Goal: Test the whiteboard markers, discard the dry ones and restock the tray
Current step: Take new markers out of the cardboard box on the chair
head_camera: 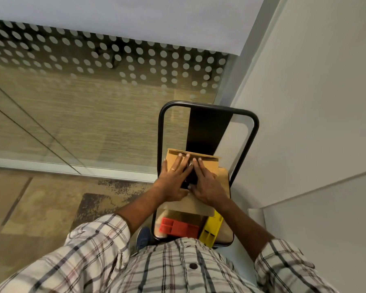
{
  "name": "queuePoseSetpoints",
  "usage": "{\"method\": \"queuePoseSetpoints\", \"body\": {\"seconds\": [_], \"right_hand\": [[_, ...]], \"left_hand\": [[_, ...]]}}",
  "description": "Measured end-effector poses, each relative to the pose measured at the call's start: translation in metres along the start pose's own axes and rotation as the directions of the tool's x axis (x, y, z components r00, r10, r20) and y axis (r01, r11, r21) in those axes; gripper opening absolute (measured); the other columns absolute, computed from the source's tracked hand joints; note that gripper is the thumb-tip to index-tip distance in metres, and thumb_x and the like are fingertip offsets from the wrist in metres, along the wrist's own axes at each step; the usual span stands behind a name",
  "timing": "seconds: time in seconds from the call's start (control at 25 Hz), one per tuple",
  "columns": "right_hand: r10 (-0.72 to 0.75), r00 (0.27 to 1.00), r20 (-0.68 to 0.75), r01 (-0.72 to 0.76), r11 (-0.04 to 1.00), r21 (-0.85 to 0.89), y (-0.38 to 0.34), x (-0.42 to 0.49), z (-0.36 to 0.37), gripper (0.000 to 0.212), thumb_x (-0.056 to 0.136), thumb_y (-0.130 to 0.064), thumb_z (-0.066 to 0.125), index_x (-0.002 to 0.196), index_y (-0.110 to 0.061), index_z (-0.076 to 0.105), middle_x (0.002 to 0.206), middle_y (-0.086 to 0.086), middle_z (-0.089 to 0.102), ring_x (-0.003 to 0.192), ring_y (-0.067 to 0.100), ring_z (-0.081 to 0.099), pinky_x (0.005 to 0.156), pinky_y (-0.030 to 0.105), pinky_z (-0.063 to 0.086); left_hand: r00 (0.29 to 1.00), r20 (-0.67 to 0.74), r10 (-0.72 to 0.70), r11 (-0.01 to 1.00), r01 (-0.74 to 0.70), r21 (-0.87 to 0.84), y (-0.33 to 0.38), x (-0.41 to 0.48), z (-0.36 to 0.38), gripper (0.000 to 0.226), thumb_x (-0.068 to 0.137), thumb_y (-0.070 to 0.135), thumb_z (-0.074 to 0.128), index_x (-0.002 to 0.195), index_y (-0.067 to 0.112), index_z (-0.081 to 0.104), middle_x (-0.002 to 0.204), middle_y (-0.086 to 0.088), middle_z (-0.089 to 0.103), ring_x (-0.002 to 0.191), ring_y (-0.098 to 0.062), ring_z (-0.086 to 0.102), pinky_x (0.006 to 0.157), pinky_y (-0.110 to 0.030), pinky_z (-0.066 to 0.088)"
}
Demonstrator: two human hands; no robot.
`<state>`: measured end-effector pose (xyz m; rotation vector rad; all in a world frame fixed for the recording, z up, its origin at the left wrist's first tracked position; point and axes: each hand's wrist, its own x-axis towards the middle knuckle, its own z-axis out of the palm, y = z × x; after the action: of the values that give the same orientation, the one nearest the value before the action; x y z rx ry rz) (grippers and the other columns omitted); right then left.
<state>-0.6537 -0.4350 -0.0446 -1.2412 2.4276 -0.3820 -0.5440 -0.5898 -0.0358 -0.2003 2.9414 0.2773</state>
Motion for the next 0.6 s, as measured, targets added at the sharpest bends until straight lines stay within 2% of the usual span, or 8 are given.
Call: {"method": "queuePoseSetpoints", "body": {"seconds": [0.08, 0.24, 0.36, 0.48, 0.6], "right_hand": [[0.016, 0.999, -0.049, -0.017, 1.000, -0.009, 0.003, 0.001, -0.006, 0.114, 0.083, -0.059, 0.068, 0.158, -0.035, -0.014, 0.170, 0.001, -0.004, 0.147, 0.032, 0.034, 0.111, 0.054, 0.039], [0.083, 0.995, -0.054, -0.088, 0.992, -0.091, 0.006, 0.008, -0.010, 0.115, 0.078, -0.070, 0.066, 0.159, -0.032, -0.006, 0.170, 0.004, -0.001, 0.152, 0.034, 0.024, 0.115, 0.059, 0.034], [0.149, 0.988, -0.045, -0.153, 0.982, -0.110, 0.006, 0.011, -0.004, 0.111, 0.081, -0.067, 0.067, 0.159, -0.029, -0.001, 0.170, 0.005, 0.002, 0.155, 0.032, 0.012, 0.121, 0.058, 0.025], [0.208, 0.978, 0.020, -0.206, 0.976, -0.070, 0.006, 0.012, -0.003, 0.109, 0.085, -0.047, 0.073, 0.159, -0.028, -0.005, 0.170, 0.005, -0.005, 0.156, 0.033, 0.001, 0.123, 0.060, 0.013], [0.213, 0.975, 0.063, -0.203, 0.970, -0.135, 0.002, 0.014, -0.003, 0.109, 0.087, -0.051, 0.069, 0.159, -0.030, -0.011, 0.170, 0.004, -0.008, 0.155, 0.039, -0.003, 0.121, 0.066, 0.001]], "left_hand": [[0.999, -0.028, -0.030, 0.999, 0.029, -0.029, -0.002, 0.006, -0.009, 0.125, 0.078, 0.064, 0.072, 0.159, 0.029, -0.016, 0.167, -0.002, -0.026, 0.154, -0.032, -0.022, 0.114, -0.070, -0.002], [0.994, -0.020, -0.108, 0.993, 0.107, -0.047, -0.003, 0.023, -0.018, 0.131, 0.072, 0.071, 0.073, 0.160, 0.025, -0.011, 0.165, 0.000, -0.032, 0.152, -0.030, -0.026, 0.117, -0.074, 0.007], [0.987, -0.001, -0.163, 0.984, 0.163, -0.072, 0.001, 0.031, -0.016, 0.133, 0.072, 0.063, 0.079, 0.160, 0.027, -0.014, 0.163, 0.001, -0.036, 0.150, -0.032, -0.030, 0.115, -0.078, 0.009], [0.971, 0.026, -0.236, 0.957, 0.237, -0.170, -0.002, 0.030, -0.009, 0.137, 0.072, 0.045, 0.086, 0.158, 0.028, -0.020, 0.160, 0.001, -0.040, 0.149, -0.035, -0.032, 0.112, -0.077, 0.020], [0.959, 0.024, -0.284, 0.910, 0.277, -0.310, -0.005, 0.025, -0.005, 0.139, 0.073, 0.038, 0.085, 0.154, 0.032, -0.027, 0.161, 0.002, -0.040, 0.149, -0.035, -0.029, 0.111, -0.070, 0.034]]}}
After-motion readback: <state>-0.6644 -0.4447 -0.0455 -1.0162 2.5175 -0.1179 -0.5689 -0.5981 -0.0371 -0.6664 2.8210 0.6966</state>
